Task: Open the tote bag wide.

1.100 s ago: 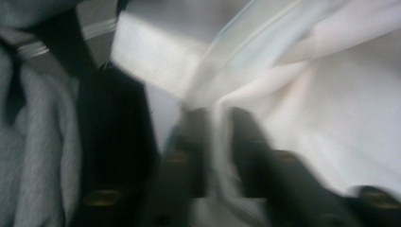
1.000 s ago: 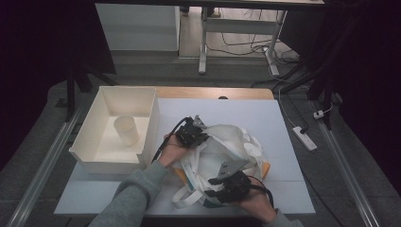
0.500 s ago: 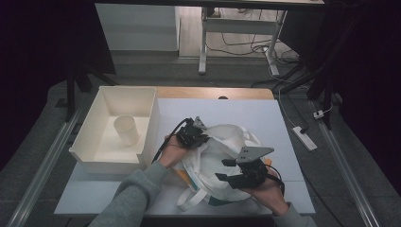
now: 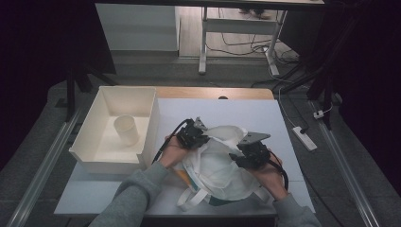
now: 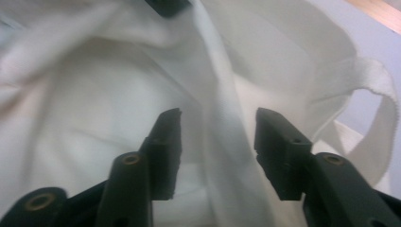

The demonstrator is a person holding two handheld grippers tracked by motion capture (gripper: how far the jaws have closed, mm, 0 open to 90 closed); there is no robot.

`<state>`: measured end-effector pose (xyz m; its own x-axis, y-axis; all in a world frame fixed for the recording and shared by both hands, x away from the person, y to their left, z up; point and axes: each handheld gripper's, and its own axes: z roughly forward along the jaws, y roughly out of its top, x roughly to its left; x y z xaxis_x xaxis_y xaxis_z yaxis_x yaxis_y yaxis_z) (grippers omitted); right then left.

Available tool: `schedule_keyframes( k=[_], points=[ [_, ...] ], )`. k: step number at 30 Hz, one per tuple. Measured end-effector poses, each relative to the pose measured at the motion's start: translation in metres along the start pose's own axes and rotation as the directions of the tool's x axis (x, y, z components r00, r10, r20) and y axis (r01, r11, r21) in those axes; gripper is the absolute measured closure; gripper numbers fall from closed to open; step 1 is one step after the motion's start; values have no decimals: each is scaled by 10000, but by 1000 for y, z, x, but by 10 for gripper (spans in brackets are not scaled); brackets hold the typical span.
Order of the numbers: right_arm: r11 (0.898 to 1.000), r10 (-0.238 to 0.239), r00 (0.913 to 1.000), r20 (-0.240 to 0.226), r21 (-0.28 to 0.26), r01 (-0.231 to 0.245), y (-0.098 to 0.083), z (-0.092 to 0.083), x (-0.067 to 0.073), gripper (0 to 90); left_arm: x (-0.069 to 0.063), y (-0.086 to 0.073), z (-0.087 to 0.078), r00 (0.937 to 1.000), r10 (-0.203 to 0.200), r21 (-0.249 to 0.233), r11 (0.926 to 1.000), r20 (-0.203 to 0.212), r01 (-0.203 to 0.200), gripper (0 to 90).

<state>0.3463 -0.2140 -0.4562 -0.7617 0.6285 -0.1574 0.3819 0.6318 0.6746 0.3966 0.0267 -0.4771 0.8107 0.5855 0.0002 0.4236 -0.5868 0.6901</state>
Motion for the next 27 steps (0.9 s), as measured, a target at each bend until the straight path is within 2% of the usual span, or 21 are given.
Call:
schedule_keyframes(
  k=[2,3,6,8,11,13,16,17,22,27],
  points=[
    [9990,-229,9986,479,387,211,-1,6,-2,610,0,0,0,10000,25,26,10000,5,-25,862],
    [9983,-219,9982,564,556,187,-1,9,-4,668,0,0,0,10000,18,20,10000,15,-18,862],
    [9975,-110,9997,210,697,95,-2,14,-10,799,-1,0,1,10000,89,64,9999,-7,-89,860],
    [9980,8,9998,214,634,-22,-1,13,-13,852,-1,0,1,10000,97,57,9999,12,-97,860],
    [9989,265,9991,343,384,-278,-1,12,-17,872,-1,0,1,10000,88,16,10000,37,-88,859],
    [9972,735,9966,364,83,-738,-1,13,-23,874,-1,0,1,9999,121,1,9999,78,-121,858],
    [9871,1586,9869,278,-254,-1580,-3,17,-35,875,-4,1,3,9996,268,53,9996,25,-268,854],
    [9848,1725,9846,276,-235,-1719,-3,20,-39,875,-4,0,4,9996,273,80,9996,32,-273,853],
    [9773,2118,9765,392,4,-2119,0,35,-51,874,-4,-1,9,9996,281,219,9994,40,-282,849],
    [9777,2074,9771,477,252,-2087,0,46,-58,874,-5,-1,12,9994,334,300,9990,2,-334,844]
  ],
)
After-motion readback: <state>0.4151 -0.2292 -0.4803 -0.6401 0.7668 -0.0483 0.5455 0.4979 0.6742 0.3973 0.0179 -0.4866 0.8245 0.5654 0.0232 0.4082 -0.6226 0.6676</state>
